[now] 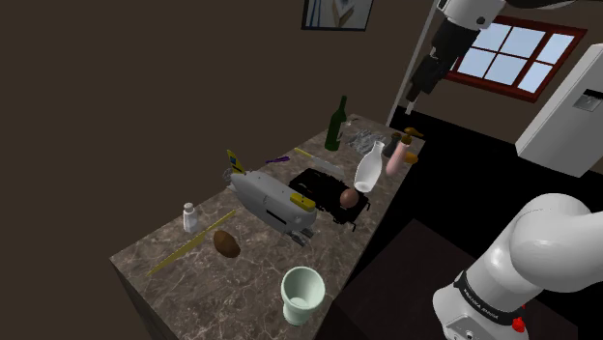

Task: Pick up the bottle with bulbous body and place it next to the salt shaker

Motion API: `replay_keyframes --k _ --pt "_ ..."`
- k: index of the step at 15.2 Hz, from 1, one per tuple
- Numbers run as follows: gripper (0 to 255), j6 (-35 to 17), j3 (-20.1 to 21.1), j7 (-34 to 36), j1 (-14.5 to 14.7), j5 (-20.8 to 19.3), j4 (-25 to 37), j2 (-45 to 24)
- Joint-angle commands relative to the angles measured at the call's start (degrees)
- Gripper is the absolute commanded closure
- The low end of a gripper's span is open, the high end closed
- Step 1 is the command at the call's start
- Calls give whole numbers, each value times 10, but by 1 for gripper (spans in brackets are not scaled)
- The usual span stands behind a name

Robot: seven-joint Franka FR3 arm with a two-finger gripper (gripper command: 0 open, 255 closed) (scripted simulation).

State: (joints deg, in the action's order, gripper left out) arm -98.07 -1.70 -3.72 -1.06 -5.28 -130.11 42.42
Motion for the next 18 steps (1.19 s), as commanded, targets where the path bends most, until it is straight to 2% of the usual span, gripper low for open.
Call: replay_keyframes --k 1,11,18 --pt "0 0 0 0 0 0 0 0" --pt "0 -132 -92 -77 -23 -22 -28 -118" --pt "0 -217 -154 -140 -32 -11 -7 -236"
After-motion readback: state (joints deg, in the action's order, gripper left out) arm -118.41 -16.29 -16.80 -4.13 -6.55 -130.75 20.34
